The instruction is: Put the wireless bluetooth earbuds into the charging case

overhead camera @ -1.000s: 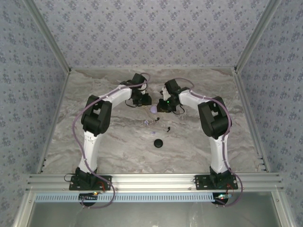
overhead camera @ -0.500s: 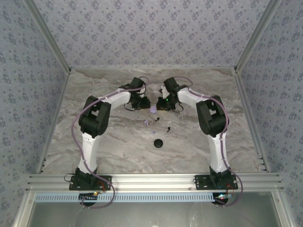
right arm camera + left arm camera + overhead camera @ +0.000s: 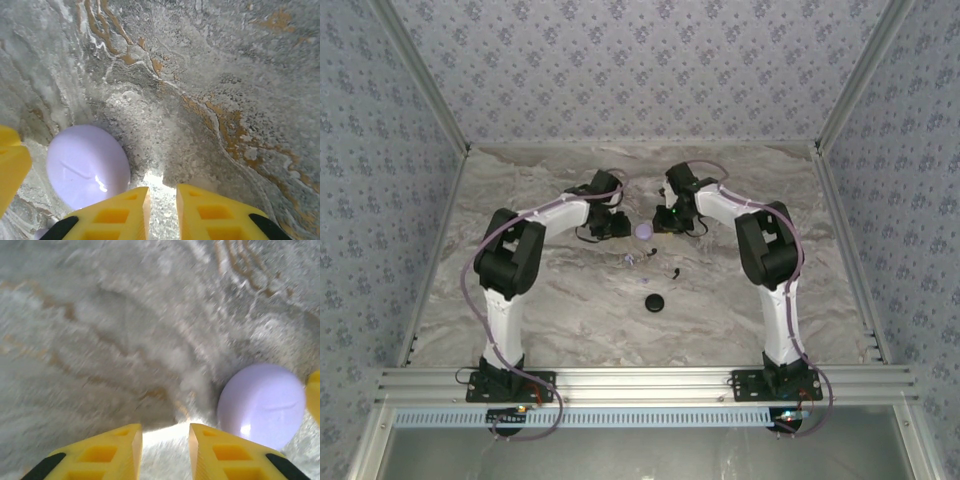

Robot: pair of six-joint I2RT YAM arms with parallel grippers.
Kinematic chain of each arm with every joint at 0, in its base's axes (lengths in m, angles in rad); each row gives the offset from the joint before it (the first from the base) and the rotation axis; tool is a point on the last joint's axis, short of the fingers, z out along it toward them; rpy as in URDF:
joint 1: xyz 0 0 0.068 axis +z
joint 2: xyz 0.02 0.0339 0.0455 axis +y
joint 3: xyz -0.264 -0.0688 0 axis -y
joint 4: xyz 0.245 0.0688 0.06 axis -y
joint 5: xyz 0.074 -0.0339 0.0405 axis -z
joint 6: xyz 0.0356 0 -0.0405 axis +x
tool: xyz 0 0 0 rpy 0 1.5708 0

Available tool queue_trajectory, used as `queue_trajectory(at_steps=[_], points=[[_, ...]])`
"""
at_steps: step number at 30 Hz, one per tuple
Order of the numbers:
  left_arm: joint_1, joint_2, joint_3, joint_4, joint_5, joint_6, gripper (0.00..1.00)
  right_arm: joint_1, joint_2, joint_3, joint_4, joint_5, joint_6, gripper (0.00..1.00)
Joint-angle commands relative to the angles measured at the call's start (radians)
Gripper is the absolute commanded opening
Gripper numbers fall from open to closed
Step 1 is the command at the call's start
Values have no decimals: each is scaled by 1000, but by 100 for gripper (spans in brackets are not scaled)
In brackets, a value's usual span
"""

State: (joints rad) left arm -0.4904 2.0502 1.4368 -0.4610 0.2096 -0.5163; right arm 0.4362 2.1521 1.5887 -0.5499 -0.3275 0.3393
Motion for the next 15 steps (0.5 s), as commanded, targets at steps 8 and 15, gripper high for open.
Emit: queue_trajectory(at_steps=[8, 15], points=[[59, -100, -142, 244, 216, -64, 52, -28, -85, -84, 144, -215, 88, 32], [61, -36, -145, 330, 310, -108, 55, -27, -49, -81, 163, -234, 127, 33]])
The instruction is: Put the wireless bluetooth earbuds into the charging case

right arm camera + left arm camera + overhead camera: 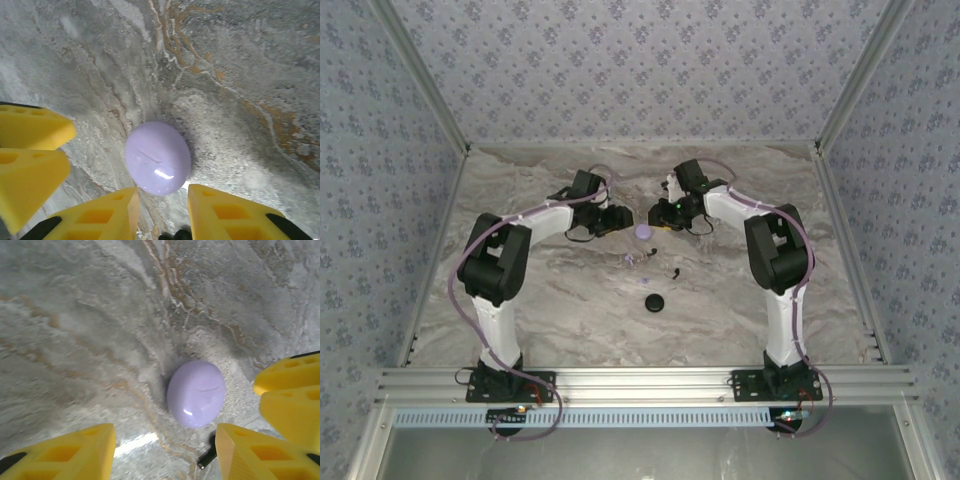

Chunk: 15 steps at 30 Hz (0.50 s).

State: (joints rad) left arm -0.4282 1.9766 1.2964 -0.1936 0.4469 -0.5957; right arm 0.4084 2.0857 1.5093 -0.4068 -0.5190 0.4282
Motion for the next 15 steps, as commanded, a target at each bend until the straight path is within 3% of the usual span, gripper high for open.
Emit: queue_trajectory(at_steps=[1, 15], points=[[-1, 44, -2, 66, 78, -33, 55, 1, 22, -1, 22, -47, 41, 32], [-5, 98, 21, 65, 97, -48, 52, -6, 69, 2, 39, -61, 63, 27]])
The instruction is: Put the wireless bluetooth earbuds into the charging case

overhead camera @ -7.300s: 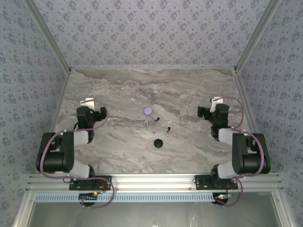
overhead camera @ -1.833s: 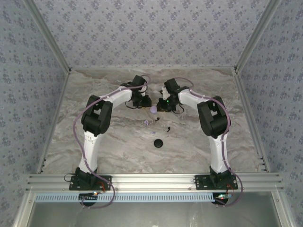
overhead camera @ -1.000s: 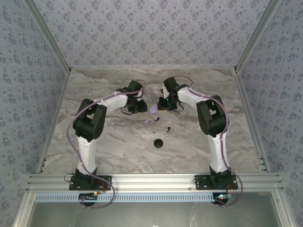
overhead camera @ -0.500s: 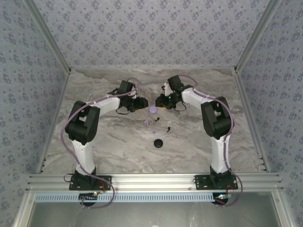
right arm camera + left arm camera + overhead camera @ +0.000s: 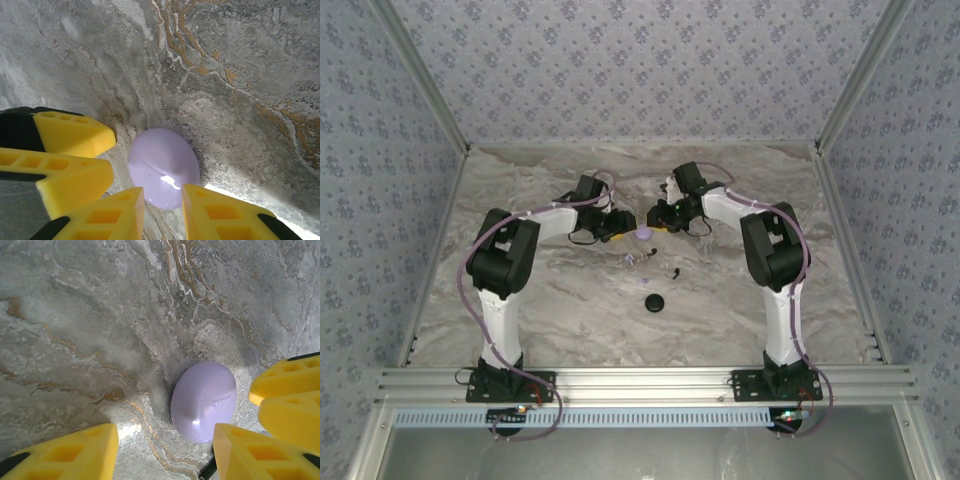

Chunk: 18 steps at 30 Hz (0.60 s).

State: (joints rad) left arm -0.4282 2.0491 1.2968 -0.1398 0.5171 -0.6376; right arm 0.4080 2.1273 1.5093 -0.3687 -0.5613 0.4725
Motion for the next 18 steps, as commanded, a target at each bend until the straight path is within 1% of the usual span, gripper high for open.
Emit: queue_trajectory(at_steps=[1, 7, 14, 18], points=[[-6, 29, 23, 11, 29, -7, 51, -7, 29, 3, 0, -19, 20, 27], [-16, 54, 51, 4, 48, -9, 49, -9, 36, -4, 5, -15, 26, 26], [-33, 87, 77, -3, 54, -16, 48, -15, 45, -20, 17, -15, 34, 21], [-42, 97, 78, -7, 56, -23, 47, -20, 46, -30, 19, -15, 35, 19]])
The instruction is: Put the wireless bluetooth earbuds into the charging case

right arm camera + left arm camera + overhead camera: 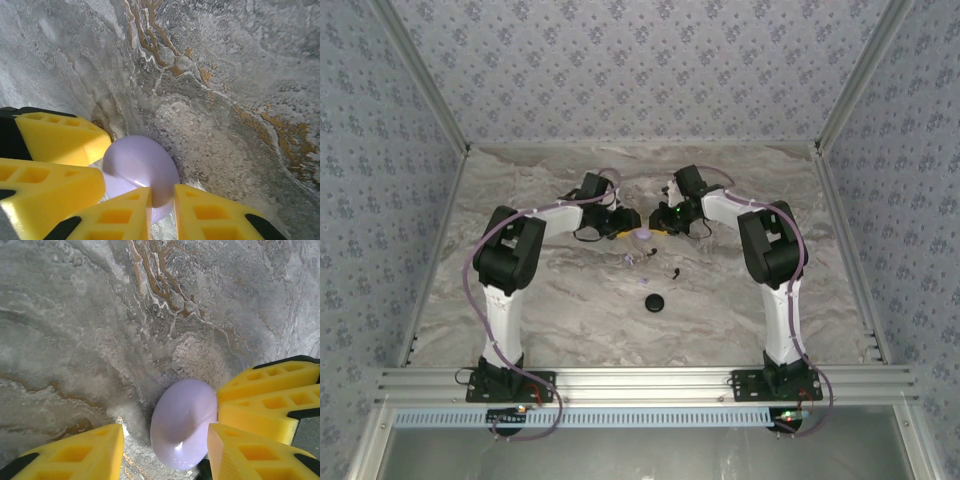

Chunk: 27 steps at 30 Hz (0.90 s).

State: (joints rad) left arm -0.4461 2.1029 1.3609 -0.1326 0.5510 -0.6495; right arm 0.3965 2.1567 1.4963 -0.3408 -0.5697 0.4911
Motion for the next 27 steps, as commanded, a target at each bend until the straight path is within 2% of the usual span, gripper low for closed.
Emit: queue_trajectory(at_steps=[1, 27], points=[[-25, 43, 14, -17, 20, -12, 47, -8, 18, -20, -7, -7, 17, 19], [-42, 48, -47, 121, 86, -131, 37, -13, 22, -50, 34, -48, 33, 19]])
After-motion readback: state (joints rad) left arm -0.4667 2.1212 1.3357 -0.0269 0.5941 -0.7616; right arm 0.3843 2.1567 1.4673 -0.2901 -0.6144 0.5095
